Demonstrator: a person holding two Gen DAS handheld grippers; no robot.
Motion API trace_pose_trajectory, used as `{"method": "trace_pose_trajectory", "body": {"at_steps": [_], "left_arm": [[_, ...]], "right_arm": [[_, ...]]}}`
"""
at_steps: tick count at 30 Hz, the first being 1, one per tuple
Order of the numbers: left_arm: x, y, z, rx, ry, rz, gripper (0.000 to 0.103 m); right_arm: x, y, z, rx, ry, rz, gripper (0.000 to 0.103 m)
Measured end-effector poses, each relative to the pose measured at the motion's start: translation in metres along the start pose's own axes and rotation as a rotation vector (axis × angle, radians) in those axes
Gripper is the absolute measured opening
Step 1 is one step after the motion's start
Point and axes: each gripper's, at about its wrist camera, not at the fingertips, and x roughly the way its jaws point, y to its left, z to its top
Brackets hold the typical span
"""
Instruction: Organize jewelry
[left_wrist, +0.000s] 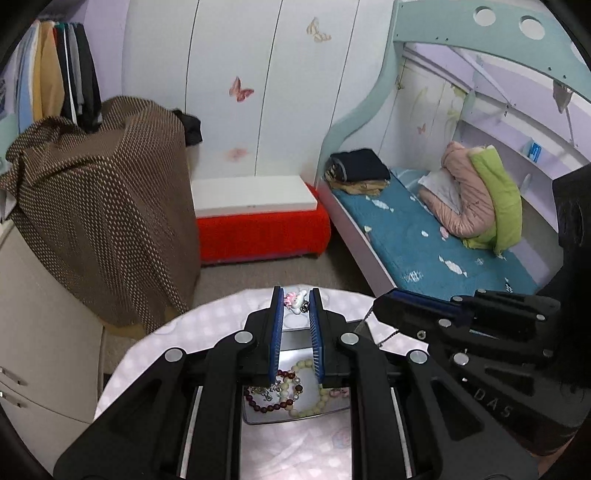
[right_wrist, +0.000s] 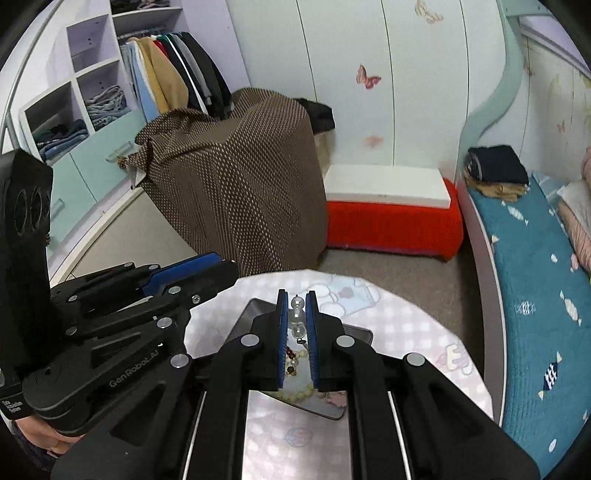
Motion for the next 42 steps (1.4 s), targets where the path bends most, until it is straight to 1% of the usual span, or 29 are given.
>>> {"method": "trace_pose_trajectory", "body": {"at_steps": [5,6,7,8,9,10,11,12,13,14,15,16,17,19,21,24,30,33,36,39,42], "left_arm": [[0.022,0.007,-0.003,-0.017,0.063,-0.014,0.015],[0.025,0.007,-0.003,-0.018,0.070,-0.012,0.018],[0.027,0.008,-0.004,-0.019,0.078,-0.008,0.035],[0.028,0.010,-0.005,-0.021,0.077,0.004,0.044],[0.027,0.012,-0.005,-0.020,0.071,0.034,0.056],[0.026,0.014,-0.006,-0.025,0.066,0.044,0.066],[0.024,0.017,-0.007,-0.039,0.060,0.043,0.073],[0.020,0.020,-0.008,-0.050,0.052,0.044,0.087],[0.015,0.023,-0.009,-0.061,0.037,0.057,0.093],[0.010,0.026,-0.010,-0.064,0.022,0.063,0.093],[0.005,0.028,-0.010,-0.069,0.014,0.058,0.095],[0.000,0.030,-0.012,-0.073,0.009,0.061,0.098],[-0.005,0.031,-0.014,-0.073,0.003,0.078,0.098],[-0.014,0.031,-0.017,-0.058,-0.008,0.118,0.098],[-0.026,0.028,-0.023,-0.045,-0.024,0.135,0.098],[-0.045,0.025,-0.030,-0.032,-0.052,0.154,0.098],[-0.101,0.015,-0.053,-0.019,-0.140,0.209,0.098],[-0.128,0.009,-0.066,-0.003,-0.179,0.226,0.098],[-0.160,-0.001,-0.085,0.010,-0.229,0.239,0.098],[-0.196,-0.008,-0.109,0.000,-0.280,0.258,0.098],[-0.228,-0.013,-0.130,-0.008,-0.312,0.263,0.098]], "right_arm": [[0.015,-0.004,-0.004,0.019,0.044,-0.004,0.009],[0.017,-0.005,-0.005,0.023,0.050,-0.007,0.010],[0.019,-0.007,-0.006,0.033,0.056,-0.014,0.011],[0.020,-0.009,-0.007,0.039,0.060,-0.021,0.012],[0.021,-0.012,-0.007,0.052,0.063,-0.031,0.014],[0.019,-0.014,-0.008,0.064,0.063,-0.038,0.017],[0.019,-0.016,-0.009,0.075,0.063,-0.046,0.024],[0.018,-0.019,-0.009,0.082,0.063,-0.056,0.036],[0.016,-0.023,-0.011,0.094,0.062,-0.069,0.046],[0.014,-0.026,-0.012,0.109,0.056,-0.083,0.070],[0.011,-0.032,-0.013,0.129,0.044,-0.109,0.090],[0.009,-0.035,-0.015,0.143,0.033,-0.123,0.096],[0.004,-0.039,-0.018,0.167,0.018,-0.123,0.096],[0.001,-0.042,-0.020,0.199,0.019,-0.100,0.096],[-0.005,-0.041,-0.022,0.203,0.009,-0.120,0.096],[-0.021,-0.034,-0.027,0.217,-0.028,-0.118,0.096],[-0.054,-0.006,-0.038,0.178,-0.100,-0.165,0.096],[-0.085,0.012,-0.056,0.169,-0.161,-0.191,0.096],[-0.112,0.026,-0.076,0.156,-0.222,-0.219,0.096],[-0.143,0.041,-0.106,0.153,-0.277,-0.259,0.096],[-0.167,0.055,-0.133,0.147,-0.308,-0.301,0.096]]}}
